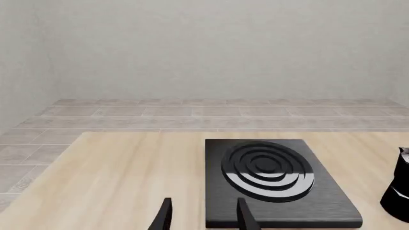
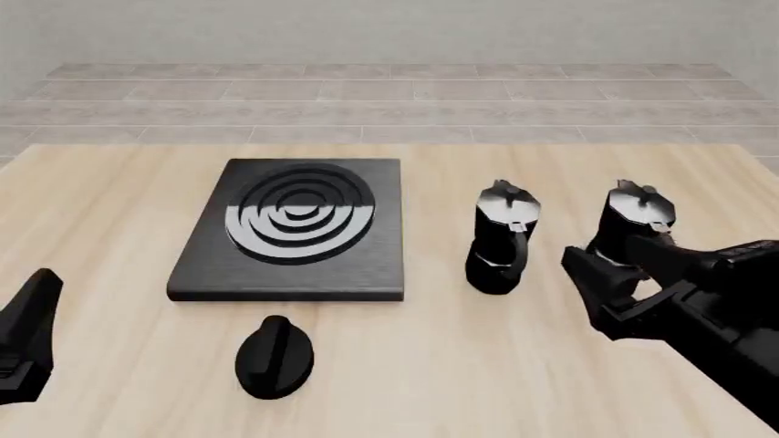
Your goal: Put both moka pots on the stove.
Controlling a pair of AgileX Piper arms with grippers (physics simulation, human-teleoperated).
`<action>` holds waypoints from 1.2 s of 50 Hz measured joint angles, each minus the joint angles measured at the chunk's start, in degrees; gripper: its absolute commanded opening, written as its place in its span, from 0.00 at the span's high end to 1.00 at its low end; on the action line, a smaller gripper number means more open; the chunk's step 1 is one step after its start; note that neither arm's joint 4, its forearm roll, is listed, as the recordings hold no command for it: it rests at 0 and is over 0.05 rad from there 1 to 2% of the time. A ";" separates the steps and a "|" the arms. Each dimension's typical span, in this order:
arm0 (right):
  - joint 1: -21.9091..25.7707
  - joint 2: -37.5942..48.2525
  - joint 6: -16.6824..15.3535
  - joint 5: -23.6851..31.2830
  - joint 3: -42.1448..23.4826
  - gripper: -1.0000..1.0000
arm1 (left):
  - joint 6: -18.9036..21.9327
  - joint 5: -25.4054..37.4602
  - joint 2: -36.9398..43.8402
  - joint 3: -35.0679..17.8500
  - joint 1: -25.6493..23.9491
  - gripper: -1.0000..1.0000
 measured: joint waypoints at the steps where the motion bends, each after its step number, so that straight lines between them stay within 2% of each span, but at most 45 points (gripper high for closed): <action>1: 0.05 0.79 0.02 -0.72 0.06 0.00 | 0.00 0.00 0.00 0.00 0.00 0.00; 27: 1.78 17.56 -1.28 -15.82 -0.49 0.00 | 0.00 0.00 0.00 0.00 0.00 0.00; 60: 4.25 29.91 -0.74 -25.55 -2.06 0.00 | 0.00 0.00 0.00 0.00 0.00 0.00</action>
